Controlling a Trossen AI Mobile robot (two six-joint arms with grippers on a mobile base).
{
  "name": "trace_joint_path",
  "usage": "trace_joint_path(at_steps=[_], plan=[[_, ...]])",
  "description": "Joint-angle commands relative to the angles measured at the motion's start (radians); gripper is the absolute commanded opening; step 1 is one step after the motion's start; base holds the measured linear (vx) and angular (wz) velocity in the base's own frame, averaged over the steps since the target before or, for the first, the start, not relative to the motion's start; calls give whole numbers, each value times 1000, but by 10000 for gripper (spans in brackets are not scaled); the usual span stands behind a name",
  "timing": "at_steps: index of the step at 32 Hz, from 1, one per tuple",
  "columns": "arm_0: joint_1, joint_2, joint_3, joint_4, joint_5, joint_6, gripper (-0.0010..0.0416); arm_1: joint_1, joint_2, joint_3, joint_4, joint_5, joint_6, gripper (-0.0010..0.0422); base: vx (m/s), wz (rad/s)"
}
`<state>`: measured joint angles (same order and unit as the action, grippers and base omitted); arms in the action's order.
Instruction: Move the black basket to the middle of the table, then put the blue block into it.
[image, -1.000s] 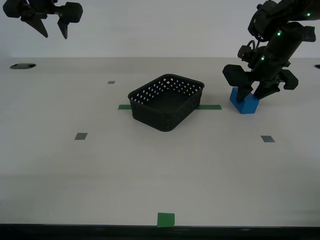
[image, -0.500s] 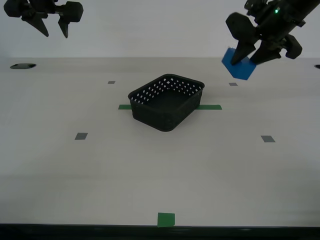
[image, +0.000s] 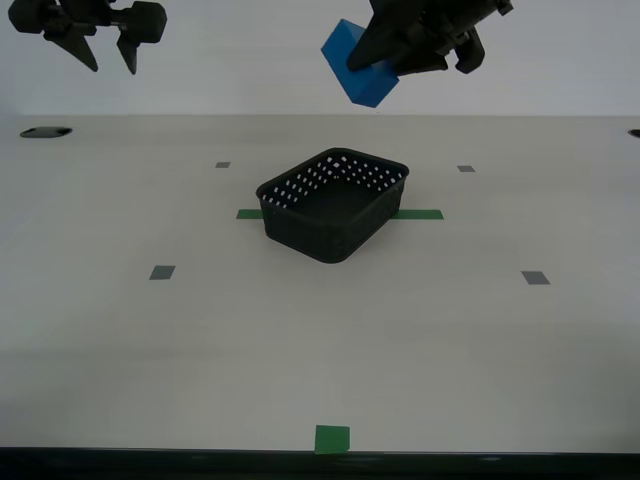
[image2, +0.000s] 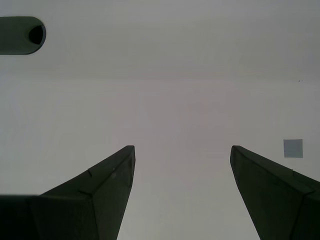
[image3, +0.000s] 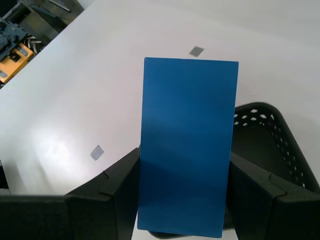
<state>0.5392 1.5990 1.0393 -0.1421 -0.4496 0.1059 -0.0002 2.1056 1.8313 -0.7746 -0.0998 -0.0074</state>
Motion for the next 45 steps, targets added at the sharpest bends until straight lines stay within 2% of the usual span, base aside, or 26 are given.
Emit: trace_joint_path(at_steps=[1, 2, 3, 4, 5, 10, 18, 21, 23, 25, 26, 29, 30, 31, 33, 39, 42, 45], plan=[[0, 11, 2, 4, 0, 9, -1, 0, 0, 2, 0, 2, 1, 259, 0, 0], [1, 31, 1, 0, -3, 36, -1, 0, 0, 2, 0, 2, 1, 259, 0, 0], [2, 45, 2, 3, -4, 45, -1, 0, 0, 2, 0, 2, 1, 259, 0, 0], [4, 62, 2, 5, -4, 46, -1, 0, 0, 1, 0, 2, 0, 259, 0, 0], [11, 135, 2, 29, -5, 46, -1, 0, 0, 1, 0, 2, 1, 259, 0, 0], [26, 233, 2, 144, -6, 40, -1, 0, 0, 2, 5, 2, 1, 259, 0, 0], [26, 244, 2, 201, 6, 42, 9, 0, 0, 5, 8, 2, 1, 259, 0, 0], [27, 244, 2, 201, 6, 47, 91, 0, 0, 5, 10, 2, 1, 259, 0, 0], [27, 244, 2, 201, 6, 53, 128, 0, 0, 5, 11, 3, 1, 259, 0, 0], [27, 244, 2, 200, 7, 53, 198, 0, 0, 5, 14, 2, 0, 259, 0, 0], [27, 244, 2, 200, 6, 53, 211, 0, 0, 5, 14, 2, 1, 259, 0, 0], [28, 244, 2, 200, 6, 55, 333, 0, 0, 5, 18, 2, 1, 259, 0, 0], [29, 244, 2, 200, 6, 55, 341, 0, 0, 5, 18, 2, 1, 259, 0, 0], [29, 244, 2, 199, 6, 56, 374, 0, 0, 5, 21, 2, 1, 259, 0, 0], [30, 244, 2, 199, 6, 56, 387, 0, 0, 5, 22, 2, 1, 259, 0, 0], [31, 244, 2, 199, 6, 56, 382, 0, 0, 5, 23, 2, 1, 259, 0, 0], [31, 244, 2, 200, 6, 56, 354, 0, 0, 5, 25, 2, 1, 259, 0, 0], [31, 244, 2, 200, 6, 56, 351, 0, 0, 5, 29, 2, 1, 259, 0, 0]])
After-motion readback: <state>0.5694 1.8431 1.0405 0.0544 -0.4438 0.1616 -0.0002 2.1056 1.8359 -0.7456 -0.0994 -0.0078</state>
